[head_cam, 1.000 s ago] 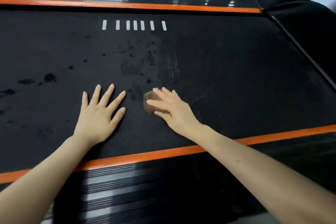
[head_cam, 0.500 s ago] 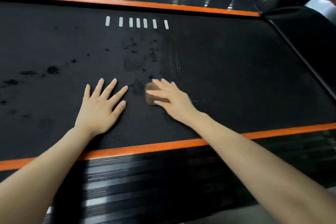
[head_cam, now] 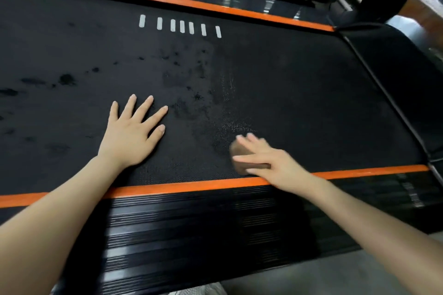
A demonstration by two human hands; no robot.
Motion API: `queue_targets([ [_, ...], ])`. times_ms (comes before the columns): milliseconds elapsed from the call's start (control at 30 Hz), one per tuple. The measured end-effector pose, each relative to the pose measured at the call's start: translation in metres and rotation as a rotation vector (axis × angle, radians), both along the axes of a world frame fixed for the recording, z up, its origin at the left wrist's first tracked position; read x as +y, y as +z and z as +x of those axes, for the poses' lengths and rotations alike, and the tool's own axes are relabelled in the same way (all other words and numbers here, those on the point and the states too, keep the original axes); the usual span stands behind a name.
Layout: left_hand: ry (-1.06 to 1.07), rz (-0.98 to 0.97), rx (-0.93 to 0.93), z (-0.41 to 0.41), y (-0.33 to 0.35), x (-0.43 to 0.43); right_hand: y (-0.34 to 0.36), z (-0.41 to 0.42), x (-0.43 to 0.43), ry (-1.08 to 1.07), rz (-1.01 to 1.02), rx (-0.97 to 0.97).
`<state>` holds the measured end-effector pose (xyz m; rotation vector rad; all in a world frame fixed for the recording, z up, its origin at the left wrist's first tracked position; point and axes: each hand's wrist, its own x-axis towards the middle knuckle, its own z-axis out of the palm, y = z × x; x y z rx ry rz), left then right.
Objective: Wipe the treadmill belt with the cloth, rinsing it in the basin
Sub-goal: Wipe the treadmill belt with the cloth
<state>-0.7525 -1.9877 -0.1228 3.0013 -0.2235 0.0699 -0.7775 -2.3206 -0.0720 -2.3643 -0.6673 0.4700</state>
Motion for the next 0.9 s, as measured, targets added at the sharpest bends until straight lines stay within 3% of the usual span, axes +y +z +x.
queue_targets([
  [100,-0.013,-0.019,0.004,0.001,0.001,0.002,-0.005,0.006,0.057,0.141,0.036,-0.033],
  [200,-0.02,-0.029,0.006,0.0,0.001,0.003,0.001,0.011,0.034,0.2,0.025,0.039],
  [333,-0.012,-0.028,0.004,-0.001,0.002,0.001,0.013,0.013,-0.025,0.01,0.03,0.121],
  [500,-0.008,-0.027,0.026,0.0,0.004,-0.002,-0.004,0.026,0.018,0.005,0.048,-0.022],
  [667,-0.023,-0.01,0.026,-0.002,0.002,0.002,-0.012,0.09,0.063,0.143,0.039,-0.081],
  [900,-0.03,-0.019,0.003,-0.002,0.001,0.003,-0.012,0.205,0.117,-0.059,-0.007,-0.161],
])
